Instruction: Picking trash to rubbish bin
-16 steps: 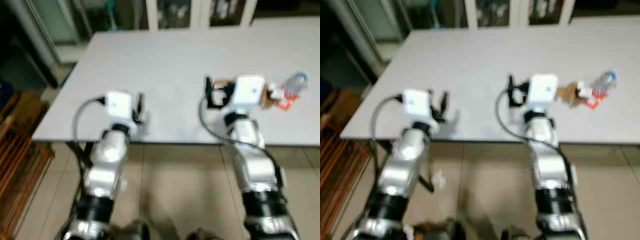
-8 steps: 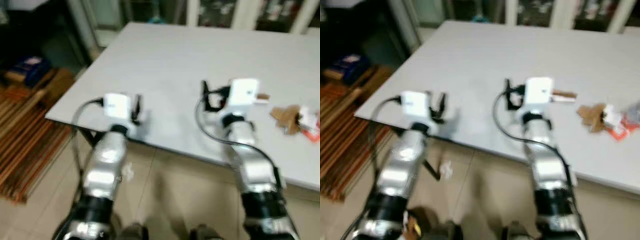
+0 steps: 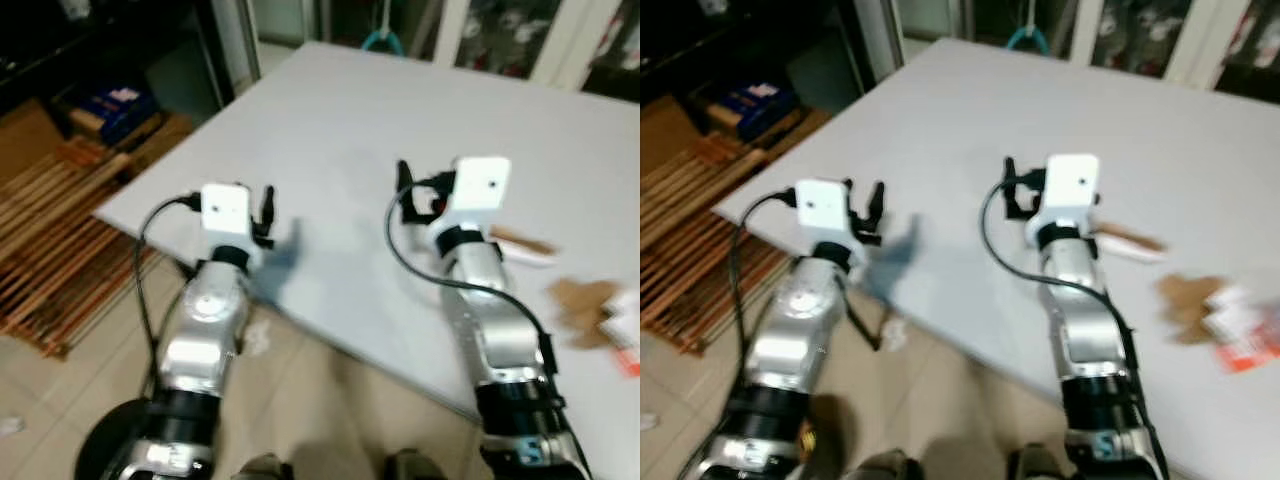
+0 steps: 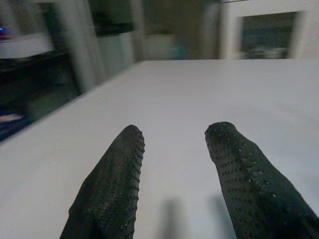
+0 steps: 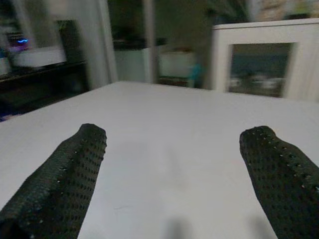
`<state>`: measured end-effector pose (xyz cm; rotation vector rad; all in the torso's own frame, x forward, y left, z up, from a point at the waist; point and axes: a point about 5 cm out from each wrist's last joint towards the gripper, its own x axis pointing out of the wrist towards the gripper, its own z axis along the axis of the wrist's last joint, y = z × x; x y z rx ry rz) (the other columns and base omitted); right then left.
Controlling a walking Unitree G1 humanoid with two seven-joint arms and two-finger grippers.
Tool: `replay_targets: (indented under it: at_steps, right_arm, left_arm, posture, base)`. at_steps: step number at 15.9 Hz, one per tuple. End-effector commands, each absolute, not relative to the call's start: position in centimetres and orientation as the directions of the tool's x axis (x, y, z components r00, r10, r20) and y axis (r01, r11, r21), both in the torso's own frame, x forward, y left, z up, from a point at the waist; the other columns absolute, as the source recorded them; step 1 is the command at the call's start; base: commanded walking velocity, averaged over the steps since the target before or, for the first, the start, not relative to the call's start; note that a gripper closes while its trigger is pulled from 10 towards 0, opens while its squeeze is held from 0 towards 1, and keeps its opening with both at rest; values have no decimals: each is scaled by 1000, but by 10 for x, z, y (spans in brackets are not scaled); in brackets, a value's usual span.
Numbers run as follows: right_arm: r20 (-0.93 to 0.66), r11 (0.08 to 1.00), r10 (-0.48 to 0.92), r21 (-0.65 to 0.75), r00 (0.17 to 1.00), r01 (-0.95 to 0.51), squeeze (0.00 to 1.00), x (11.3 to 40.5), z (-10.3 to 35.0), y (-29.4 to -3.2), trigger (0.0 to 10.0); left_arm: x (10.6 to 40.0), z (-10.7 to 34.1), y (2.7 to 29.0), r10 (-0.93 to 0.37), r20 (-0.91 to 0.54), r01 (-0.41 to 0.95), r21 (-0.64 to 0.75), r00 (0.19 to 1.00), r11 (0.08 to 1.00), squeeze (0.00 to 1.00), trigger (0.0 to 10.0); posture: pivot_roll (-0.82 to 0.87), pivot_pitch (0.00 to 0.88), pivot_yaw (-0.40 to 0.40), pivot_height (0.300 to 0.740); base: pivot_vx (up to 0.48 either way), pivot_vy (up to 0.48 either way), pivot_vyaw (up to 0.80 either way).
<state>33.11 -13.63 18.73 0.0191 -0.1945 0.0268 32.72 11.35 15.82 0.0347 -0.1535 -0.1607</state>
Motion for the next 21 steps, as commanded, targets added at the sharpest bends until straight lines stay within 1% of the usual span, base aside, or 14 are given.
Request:
replay_targets:
  at_steps: [1, 12, 18, 21]
  right_arm:
    - [176, 998, 17, 50, 984, -26, 0, 332, 186, -136, 10000]
    - [157, 998, 21, 58, 987, -30, 0, 333, 185, -136, 10000]
    - [159, 998, 19, 62, 987, -29, 0, 333, 186, -136, 10000]
    - [166, 997, 17, 67, 986, -28, 0, 332, 186, -137, 10000]
  left_arm:
    - [328, 161, 119, -149, 157, 140, 62, 976, 988, 0, 10000]
    - [328, 160, 119, -152, 157, 145, 58, 976, 988, 0, 10000]
    - [327, 161, 119, -157, 163, 152, 42, 974, 988, 0, 10000]
    - [326, 161, 118, -160, 163, 156, 39, 974, 987, 0, 10000]
  posture:
    - [5, 115, 84, 720]
    - [9, 130, 78, 720]
    - [10, 135, 77, 720]
    - [10, 138, 77, 720]
  base:
    - [307, -364, -800]
    - [311, -355, -800]
    - [0, 0, -800]
    - [0, 0, 0]
